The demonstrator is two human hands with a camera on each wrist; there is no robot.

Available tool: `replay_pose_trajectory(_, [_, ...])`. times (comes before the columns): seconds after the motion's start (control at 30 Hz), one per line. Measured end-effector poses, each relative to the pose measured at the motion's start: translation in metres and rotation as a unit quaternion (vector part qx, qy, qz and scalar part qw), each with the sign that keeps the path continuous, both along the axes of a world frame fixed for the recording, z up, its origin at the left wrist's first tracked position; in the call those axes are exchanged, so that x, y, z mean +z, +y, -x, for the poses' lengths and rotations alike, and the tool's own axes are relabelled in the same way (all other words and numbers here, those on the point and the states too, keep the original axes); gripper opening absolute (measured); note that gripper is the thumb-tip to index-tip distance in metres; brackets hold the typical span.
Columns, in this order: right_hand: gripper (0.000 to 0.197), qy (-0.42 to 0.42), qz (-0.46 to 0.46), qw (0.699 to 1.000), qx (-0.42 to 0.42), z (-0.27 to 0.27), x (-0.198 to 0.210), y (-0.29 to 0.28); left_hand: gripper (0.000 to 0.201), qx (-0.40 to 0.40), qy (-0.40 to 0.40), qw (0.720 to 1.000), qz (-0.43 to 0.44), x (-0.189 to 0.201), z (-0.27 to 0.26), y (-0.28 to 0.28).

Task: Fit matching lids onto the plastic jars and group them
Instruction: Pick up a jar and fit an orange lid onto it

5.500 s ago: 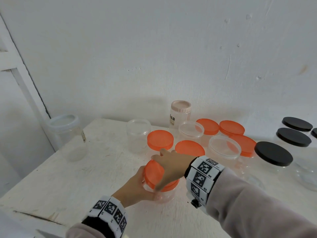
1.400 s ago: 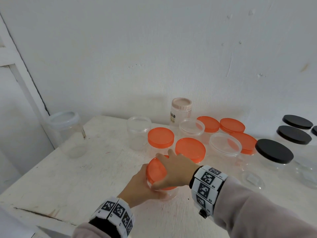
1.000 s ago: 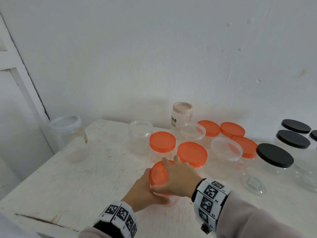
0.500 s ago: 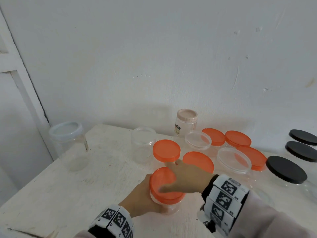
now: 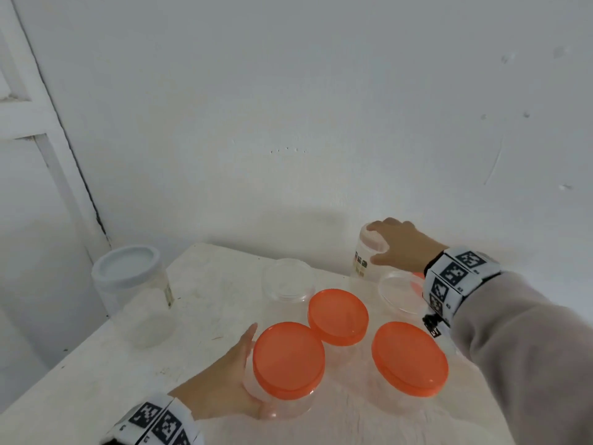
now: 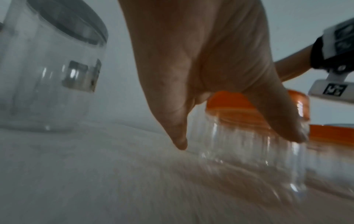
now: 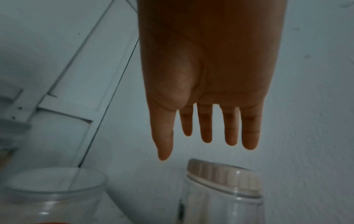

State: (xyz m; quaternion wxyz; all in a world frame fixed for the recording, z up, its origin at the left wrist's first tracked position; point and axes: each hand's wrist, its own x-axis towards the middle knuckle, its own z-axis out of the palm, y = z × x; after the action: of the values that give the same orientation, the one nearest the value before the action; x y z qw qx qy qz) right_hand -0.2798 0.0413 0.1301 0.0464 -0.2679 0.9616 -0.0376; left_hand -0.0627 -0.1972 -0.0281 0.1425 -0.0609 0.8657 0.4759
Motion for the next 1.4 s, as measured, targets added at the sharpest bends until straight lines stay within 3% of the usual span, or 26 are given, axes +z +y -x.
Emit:
replay_pose_trajectory(0.07, [0.072, 0.003, -0.052, 0.999, -0.007, 0.016, 0.004, -0.003, 0.143, 0.0, -0.018, 0.999, 0.031, 0.013, -0.004, -0.023])
replay_pose_trajectory(0.13, [0.081, 0.002, -0.095, 0.995, -0.013, 0.03, 0.007, -0.007, 0.118, 0.023, 0.022, 0.999, 0.03, 0.035, -0.011, -0.049])
replay_pose_trajectory(0.2, [0.09, -0.009, -0.13, 0.991, -0.016, 0.043, 0.008, -0.009, 0.085, 0.061, 0.118, 0.99, 0.036, 0.063, -0.017, -0.071])
replay_pose_trajectory(0.27, [0.099, -0.028, -0.158, 0.987, -0.022, 0.056, 0.01, -0.012, 0.063, 0.1, 0.232, 0.963, 0.096, 0.087, -0.017, -0.095])
replay_pose_trajectory(0.33, [0.106, -0.047, -0.185, 0.981, -0.028, 0.067, 0.011, -0.017, 0.058, 0.131, 0.294, 0.925, 0.201, 0.103, -0.014, -0.122])
replay_pose_trajectory(0.43, [0.112, -0.077, -0.222, 0.972, -0.024, 0.079, 0.011, -0.026, 0.062, 0.173, 0.245, 0.907, 0.295, 0.11, -0.008, -0.171])
replay_pose_trajectory(0.5, [0.113, -0.085, -0.251, 0.964, -0.025, 0.084, 0.01, -0.031, 0.086, 0.192, 0.147, 0.915, 0.323, 0.106, -0.005, -0.203])
replay_pose_trajectory(0.57, [0.113, -0.094, -0.289, 0.952, -0.026, 0.085, 0.012, -0.036, 0.116, 0.215, 0.077, 0.927, 0.297, 0.096, -0.004, -0.23])
replay_pose_trajectory(0.6, [0.113, -0.099, -0.31, 0.945, -0.026, 0.085, 0.013, -0.039, 0.121, 0.216, 0.053, 0.934, 0.279, 0.09, -0.005, -0.239])
replay_pose_trajectory(0.73, [0.116, -0.11, -0.378, 0.919, -0.017, 0.084, 0.017, -0.054, 0.106, 0.184, 0.009, 0.946, 0.265, 0.072, -0.006, -0.261])
replay_pose_trajectory(0.87, [0.111, -0.141, -0.36, 0.922, 0.001, 0.084, 0.024, -0.066, 0.103, 0.198, 0.009, 0.948, 0.248, 0.082, 0.009, -0.262])
replay_pose_trajectory(1.03, [0.083, -0.082, -0.274, 0.958, 0.03, 0.083, 0.021, -0.099, 0.137, 0.19, 0.02, 0.946, 0.26, 0.105, 0.057, -0.242])
replay_pose_trajectory(1.13, [0.073, -0.085, -0.183, 0.978, 0.052, 0.082, 0.019, -0.132, 0.127, 0.212, 0.064, 0.942, 0.252, 0.114, 0.097, -0.223])
replay_pose_trajectory(1.23, [0.079, -0.065, -0.098, 0.99, 0.071, 0.078, 0.013, -0.17, 0.119, 0.248, 0.114, 0.927, 0.256, 0.114, 0.14, -0.209])
replay_pose_trajectory(1.4, [0.076, -0.039, -0.036, 0.995, 0.08, 0.074, -0.003, -0.217, 0.112, 0.269, 0.184, 0.916, 0.233, 0.1, 0.198, -0.186])
